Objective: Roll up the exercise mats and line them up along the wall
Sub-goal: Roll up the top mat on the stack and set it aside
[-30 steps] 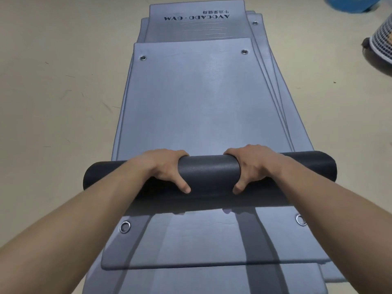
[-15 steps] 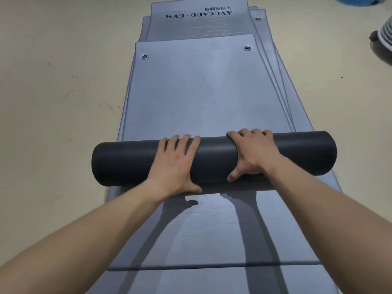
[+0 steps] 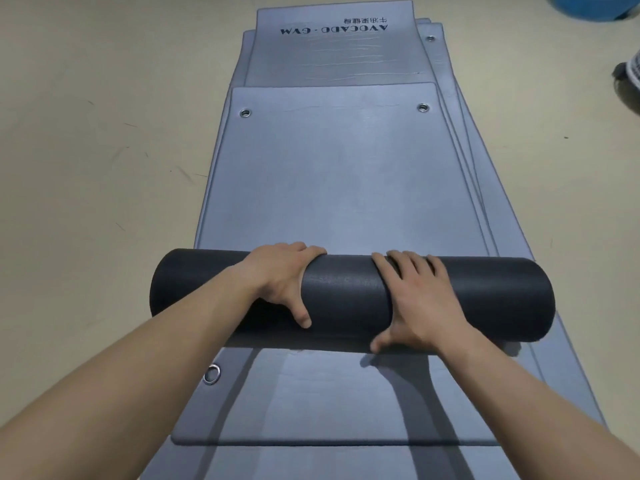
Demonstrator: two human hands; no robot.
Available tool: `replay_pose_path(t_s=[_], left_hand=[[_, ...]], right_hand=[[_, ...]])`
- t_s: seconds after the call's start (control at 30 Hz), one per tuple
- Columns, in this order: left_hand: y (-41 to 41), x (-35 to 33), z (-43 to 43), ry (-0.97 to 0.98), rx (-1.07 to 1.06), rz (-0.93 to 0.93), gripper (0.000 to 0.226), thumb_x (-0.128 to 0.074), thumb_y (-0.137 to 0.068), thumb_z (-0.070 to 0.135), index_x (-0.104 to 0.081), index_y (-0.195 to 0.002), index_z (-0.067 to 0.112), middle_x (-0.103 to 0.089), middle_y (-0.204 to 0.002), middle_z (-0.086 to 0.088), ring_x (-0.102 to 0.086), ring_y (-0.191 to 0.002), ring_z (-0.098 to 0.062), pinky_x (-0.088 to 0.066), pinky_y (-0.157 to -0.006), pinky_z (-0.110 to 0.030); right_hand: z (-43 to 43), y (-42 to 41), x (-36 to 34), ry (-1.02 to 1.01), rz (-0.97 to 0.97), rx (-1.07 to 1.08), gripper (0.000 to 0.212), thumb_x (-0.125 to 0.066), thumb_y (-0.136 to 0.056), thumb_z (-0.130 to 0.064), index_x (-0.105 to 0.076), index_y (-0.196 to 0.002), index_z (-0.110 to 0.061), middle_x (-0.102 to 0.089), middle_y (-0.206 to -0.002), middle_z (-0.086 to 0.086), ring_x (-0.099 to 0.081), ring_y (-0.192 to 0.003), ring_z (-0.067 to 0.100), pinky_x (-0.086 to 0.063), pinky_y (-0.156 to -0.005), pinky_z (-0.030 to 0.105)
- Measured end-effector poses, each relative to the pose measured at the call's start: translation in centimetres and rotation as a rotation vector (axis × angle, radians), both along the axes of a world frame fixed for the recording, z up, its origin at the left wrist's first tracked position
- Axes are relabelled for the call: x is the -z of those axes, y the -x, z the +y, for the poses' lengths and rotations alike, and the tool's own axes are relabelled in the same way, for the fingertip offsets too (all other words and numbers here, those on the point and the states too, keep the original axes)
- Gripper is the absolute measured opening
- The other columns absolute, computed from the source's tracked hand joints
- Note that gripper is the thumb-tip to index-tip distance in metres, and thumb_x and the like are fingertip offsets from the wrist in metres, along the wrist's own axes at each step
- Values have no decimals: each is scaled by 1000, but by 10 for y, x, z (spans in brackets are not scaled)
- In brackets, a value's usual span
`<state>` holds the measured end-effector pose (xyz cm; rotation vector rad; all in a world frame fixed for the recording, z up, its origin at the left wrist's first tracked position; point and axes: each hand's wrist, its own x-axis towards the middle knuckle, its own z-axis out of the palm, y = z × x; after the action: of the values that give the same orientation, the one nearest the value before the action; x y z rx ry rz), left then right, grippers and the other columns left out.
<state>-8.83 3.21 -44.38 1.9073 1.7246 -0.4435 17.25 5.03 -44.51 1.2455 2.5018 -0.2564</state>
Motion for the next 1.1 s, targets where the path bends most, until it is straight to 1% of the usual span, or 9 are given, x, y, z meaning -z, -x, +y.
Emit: replay_pose_path(t_s=[0.13, 0.33, 0.5, 0.6, 0.67, 0.8, 0.9, 1.0, 1.1], left_hand=[[-10, 15, -27, -258, 17, 162, 144, -71, -53, 89, -2, -163, 26, -21, -165, -6, -25, -151, -31, -20, -125, -51], [-7, 10, -11, -278, 30, 155, 140, -71, -49, 89, -13, -158, 24, -35, -157, -2, -41, -138, -31, -33, -116, -50], [-12, 20, -33, -358, 23, 226, 139, -70, -59, 87, -3, -161, 22, -23, -165, -9, -24, -152, -34, -18, -125, -56], [-8, 12, -26, -397, 21, 221, 128, -72, -61, 83, -15, -158, 24, -37, -159, -6, -40, -142, -31, -31, -120, -50], [-4, -2, -14, -336, 33, 159, 118, -72, -58, 82, -27, -152, 28, -56, -141, 1, -58, -121, -27, -47, -104, -44], [3, -18, -6, -75, 18, 69, 116, -78, -49, 81, -36, -147, 34, -63, -123, 7, -62, -106, -23, -53, -88, -41], [5, -18, -4, -53, -35, 51, 127, -78, -48, 84, -27, -155, 36, -57, -135, 4, -60, -116, -25, -50, -99, -45], [-2, -6, -24, -394, -56, 194, 135, -70, -53, 89, -18, -160, 25, -46, -149, -4, -52, -131, -29, -36, -116, -49], [3, 0, -20, -432, -34, 220, 127, -73, -57, 86, -21, -156, 26, -42, -155, -3, -46, -137, -28, -34, -119, -48]], right_hand=[[49, 17, -6, 143, -4, 17, 145, -71, -40, -93, -16, -160, -32, -41, -154, -2, -45, -137, 26, -33, -115, 49], [28, 8, 5, -38, 44, -49, 148, -73, -45, -91, -10, -162, -26, -23, -165, 7, -25, -150, 33, -19, -125, 52], [34, 12, 3, -93, 33, -101, 131, -74, -55, -83, -17, -158, -26, -41, -153, 4, -44, -137, 30, -32, -118, 48], [58, 25, -22, 60, 18, -92, 119, -78, -55, -79, -29, -152, -30, -57, -135, -1, -59, -117, 26, -48, -103, 45], [68, 27, -36, 201, 13, -43, 117, -84, -52, -75, -35, -149, -32, -60, -131, -3, -59, -114, 25, -51, -98, 44], [30, 11, -36, 78, 31, -30, 129, -77, -49, -86, -28, -156, -33, -49, -147, -3, -47, -131, 25, -39, -113, 43], [15, 5, -27, -14, 33, -38, 127, -73, -51, -88, -23, -156, -36, -45, -151, -4, -49, -133, 23, -36, -114, 43], [57, 23, -41, 168, 54, 21, 120, -80, -52, -82, -33, -153, -39, -56, -140, -6, -58, -121, 23, -48, -99, 42], [80, 27, -42, 120, 69, 16, 127, -80, -49, -85, -33, -156, -36, -52, -147, -3, -52, -130, 25, -46, -105, 45]])
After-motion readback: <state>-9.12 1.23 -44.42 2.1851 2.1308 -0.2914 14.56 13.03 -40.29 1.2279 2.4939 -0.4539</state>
